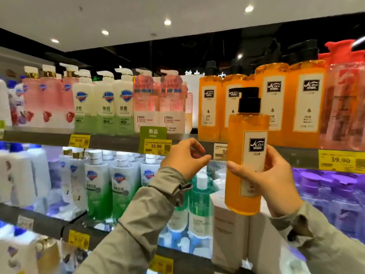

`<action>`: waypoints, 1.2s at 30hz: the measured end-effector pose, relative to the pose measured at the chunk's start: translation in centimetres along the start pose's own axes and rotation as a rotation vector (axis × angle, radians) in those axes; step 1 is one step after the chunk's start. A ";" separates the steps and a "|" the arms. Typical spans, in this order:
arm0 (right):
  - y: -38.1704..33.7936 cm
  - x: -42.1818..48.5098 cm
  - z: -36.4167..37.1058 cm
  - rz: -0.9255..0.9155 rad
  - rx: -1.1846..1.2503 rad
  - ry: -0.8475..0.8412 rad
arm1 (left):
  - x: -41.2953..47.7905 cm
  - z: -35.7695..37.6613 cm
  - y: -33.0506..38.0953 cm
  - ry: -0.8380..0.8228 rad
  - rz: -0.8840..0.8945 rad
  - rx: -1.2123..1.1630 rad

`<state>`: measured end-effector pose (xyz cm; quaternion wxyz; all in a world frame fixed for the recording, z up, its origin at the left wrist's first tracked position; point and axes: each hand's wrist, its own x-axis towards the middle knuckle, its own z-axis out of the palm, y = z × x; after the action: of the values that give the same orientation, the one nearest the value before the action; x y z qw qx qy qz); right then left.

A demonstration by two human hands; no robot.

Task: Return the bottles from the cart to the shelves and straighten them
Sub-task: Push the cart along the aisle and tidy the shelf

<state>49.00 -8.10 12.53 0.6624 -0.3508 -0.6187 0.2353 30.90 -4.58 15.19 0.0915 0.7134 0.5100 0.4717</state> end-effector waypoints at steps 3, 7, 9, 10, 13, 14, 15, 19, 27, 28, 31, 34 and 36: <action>-1.2 2.0 0.9 -0.005 0.000 0.032 | 2.1 -1.4 0.1 0.000 0.048 0.006; -2.7 4.4 1.6 -0.041 0.006 0.039 | 4.8 -2.5 0.0 0.004 0.105 0.004; -3.3 5.4 1.9 -0.043 0.010 0.048 | 6.0 -2.6 0.0 -0.006 0.129 0.009; -3.7 5.9 2.0 -0.049 0.007 0.049 | 6.6 -2.6 0.1 -0.015 0.143 0.007; -4.6 7.5 2.6 -0.057 -0.004 0.034 | 8.6 -2.7 0.5 -0.017 0.171 -0.011; -4.8 8.1 2.8 -0.060 -0.006 0.030 | 9.2 -2.7 0.7 -0.007 0.178 -0.014; -5.0 8.6 3.0 -0.066 -0.009 0.031 | 9.8 -2.6 0.8 0.000 0.185 -0.015; -5.7 10.7 3.4 -0.099 -0.039 0.050 | 11.0 -1.9 1.1 -0.008 0.222 -0.045; -5.6 13.6 4.4 -0.169 -0.108 0.129 | 12.9 -0.6 0.3 -0.021 0.264 -0.036; -5.4 13.9 4.6 -0.178 -0.133 0.143 | 13.1 -0.3 0.2 -0.022 0.271 -0.036; -4.2 14.3 4.9 -0.176 -0.207 0.174 | 13.4 0.7 0.0 -0.008 0.275 -0.035; -3.2 14.4 5.0 -0.183 -0.280 0.265 | 13.4 1.9 -0.7 0.026 0.275 -0.010; -2.9 14.8 5.0 -0.195 -0.298 0.320 | 13.5 2.2 -1.0 0.065 0.281 -0.014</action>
<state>45.56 1.92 24.31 0.7124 -0.4162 -0.5647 0.0178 32.47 7.66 21.23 0.0128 0.7614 0.4045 0.5064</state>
